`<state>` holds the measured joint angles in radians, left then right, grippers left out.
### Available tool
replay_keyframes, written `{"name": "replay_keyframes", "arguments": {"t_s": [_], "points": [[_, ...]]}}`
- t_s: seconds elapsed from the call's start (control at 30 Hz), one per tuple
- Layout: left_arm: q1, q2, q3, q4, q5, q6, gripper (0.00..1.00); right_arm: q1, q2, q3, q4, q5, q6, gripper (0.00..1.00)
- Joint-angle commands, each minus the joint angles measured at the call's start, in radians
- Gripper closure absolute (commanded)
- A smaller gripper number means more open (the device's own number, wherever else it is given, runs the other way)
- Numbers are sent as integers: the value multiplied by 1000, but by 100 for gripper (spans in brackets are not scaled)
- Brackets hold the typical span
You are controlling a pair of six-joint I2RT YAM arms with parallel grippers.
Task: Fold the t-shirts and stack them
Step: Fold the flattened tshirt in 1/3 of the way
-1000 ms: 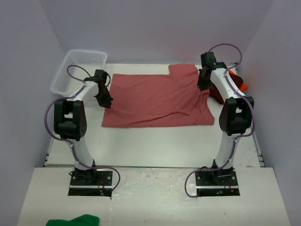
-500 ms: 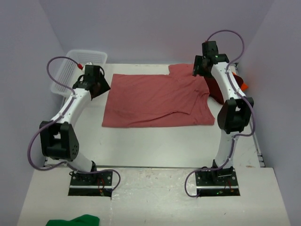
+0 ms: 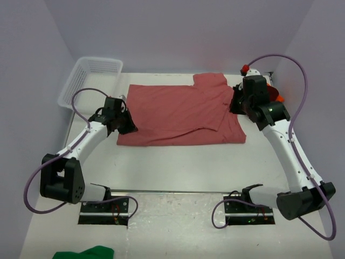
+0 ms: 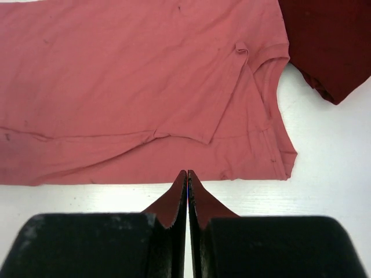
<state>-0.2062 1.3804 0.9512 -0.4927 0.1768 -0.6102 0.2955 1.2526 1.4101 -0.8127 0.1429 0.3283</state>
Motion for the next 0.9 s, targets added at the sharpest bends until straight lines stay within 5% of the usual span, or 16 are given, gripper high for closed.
{"name": "replay_keyframes", "arguments": {"t_s": [0.0,0.5,0.73,0.87], "points": [[-4,11,-5,42,49,-17,100,4,-18,-2,-5,11,12,100],[-6,325,-3,-47,-107,-76,100,4,-56,-66,30,61,9,100],[-1,376,1,-208,-344,-149,100,-13,76,-25,37,133,21,100],[72,313,-58,-211,-353,-155,100,-82,180,25,40,129,23,100]]}}
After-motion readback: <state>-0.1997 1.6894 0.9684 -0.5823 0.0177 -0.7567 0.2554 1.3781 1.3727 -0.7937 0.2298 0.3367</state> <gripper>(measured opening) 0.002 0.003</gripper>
